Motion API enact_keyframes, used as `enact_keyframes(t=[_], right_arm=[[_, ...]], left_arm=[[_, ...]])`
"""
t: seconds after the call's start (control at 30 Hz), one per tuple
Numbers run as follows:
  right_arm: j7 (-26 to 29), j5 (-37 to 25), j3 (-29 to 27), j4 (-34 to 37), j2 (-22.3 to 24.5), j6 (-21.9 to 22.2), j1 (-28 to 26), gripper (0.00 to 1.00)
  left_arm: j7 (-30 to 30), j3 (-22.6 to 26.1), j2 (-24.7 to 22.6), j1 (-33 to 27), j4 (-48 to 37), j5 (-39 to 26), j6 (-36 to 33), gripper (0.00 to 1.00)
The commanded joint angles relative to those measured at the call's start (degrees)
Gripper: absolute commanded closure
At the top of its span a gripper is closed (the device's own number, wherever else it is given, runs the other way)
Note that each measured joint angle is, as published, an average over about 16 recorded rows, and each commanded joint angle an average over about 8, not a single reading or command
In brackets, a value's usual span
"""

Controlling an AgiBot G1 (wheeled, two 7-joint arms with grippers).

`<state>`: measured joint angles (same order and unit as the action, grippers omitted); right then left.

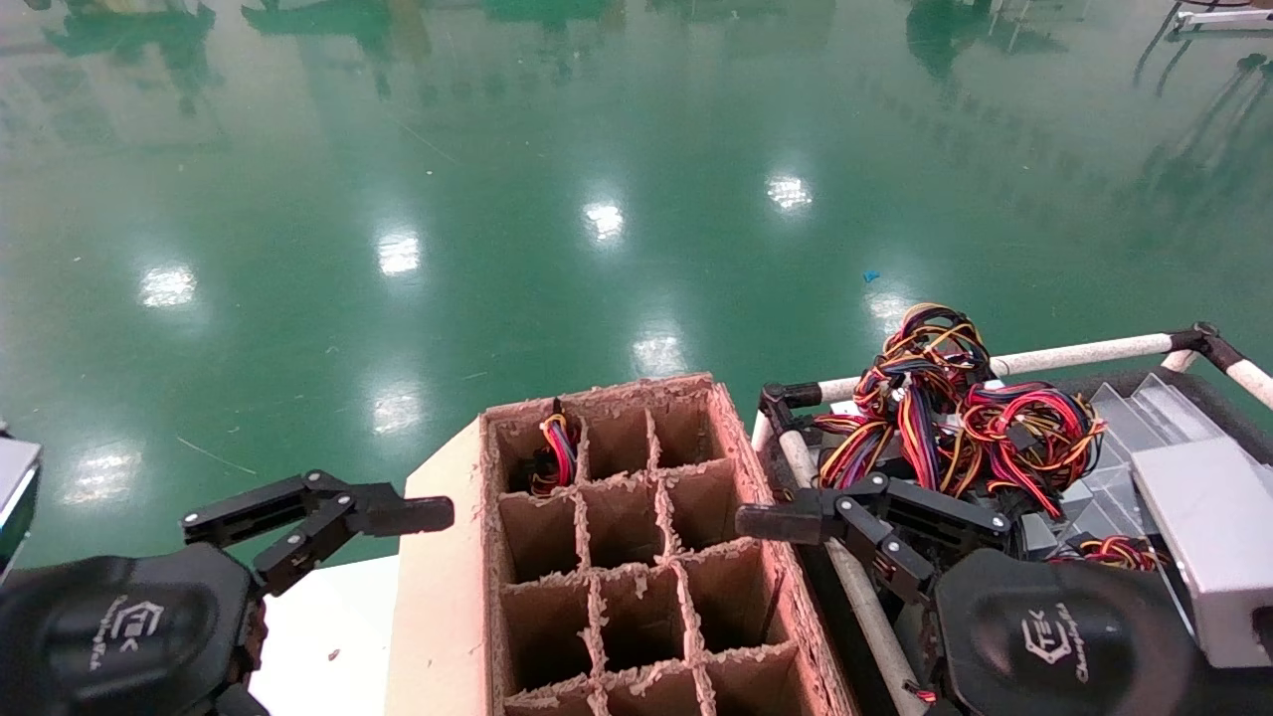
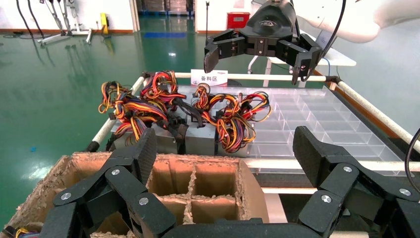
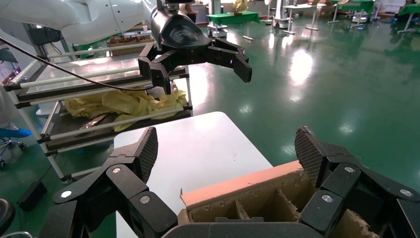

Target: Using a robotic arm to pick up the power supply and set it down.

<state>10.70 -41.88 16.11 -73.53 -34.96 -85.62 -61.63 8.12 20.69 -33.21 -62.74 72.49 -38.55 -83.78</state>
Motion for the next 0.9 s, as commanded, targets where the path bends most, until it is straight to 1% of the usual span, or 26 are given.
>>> enact_keyframes(t=[0.03, 0.07, 0.1, 0.13, 0.27, 0.3, 0.53, 0.63, 0.77, 0.9], right_arm=[[0.0, 0.0, 0.0, 0.0, 0.0, 0.0, 0.0, 0.0], [0.0, 0.0, 0.0, 0.0, 0.0, 0.0, 0.0, 0.0], [0.0, 0.0, 0.0, 0.0, 0.0, 0.0, 0.0, 0.0], [0.0, 0.0, 0.0, 0.0, 0.0, 0.0, 0.0, 0.0], [0.0, 0.0, 0.0, 0.0, 0.0, 0.0, 0.0, 0.0], [0.0, 0.0, 0.0, 0.0, 0.0, 0.0, 0.0, 0.0], [0.0, 0.0, 0.0, 0.0, 0.0, 0.0, 0.0, 0.0], [0.0, -0.9, 0.5, 0.5, -0.8, 0.9, -0.2, 0.0], [0.0, -4.0, 2.4, 3.1, -4.6, 3.5, -1.8, 0.0], [-0.4, -10.0, 5.9, 8.2, -10.4, 6.8, -5.6, 0.0]], left_arm=[[0.0, 0.0, 0.0, 0.0, 0.0, 0.0, 0.0, 0.15], [0.0, 0.0, 0.0, 0.0, 0.0, 0.0, 0.0, 0.29], [0.0, 0.0, 0.0, 0.0, 0.0, 0.0, 0.0, 0.39], [0.0, 0.0, 0.0, 0.0, 0.0, 0.0, 0.0, 0.47], [0.0, 0.0, 0.0, 0.0, 0.0, 0.0, 0.0, 0.97], [0.0, 0.0, 0.0, 0.0, 0.0, 0.0, 0.0, 1.0], [0.0, 0.0, 0.0, 0.0, 0.0, 0.0, 0.0, 1.0], [0.0, 0.0, 0.0, 0.0, 0.0, 0.0, 0.0, 1.0], [0.0, 0.0, 0.0, 0.0, 0.0, 0.0, 0.0, 1.0], [0.0, 0.0, 0.0, 0.0, 0.0, 0.0, 0.0, 1.0]])
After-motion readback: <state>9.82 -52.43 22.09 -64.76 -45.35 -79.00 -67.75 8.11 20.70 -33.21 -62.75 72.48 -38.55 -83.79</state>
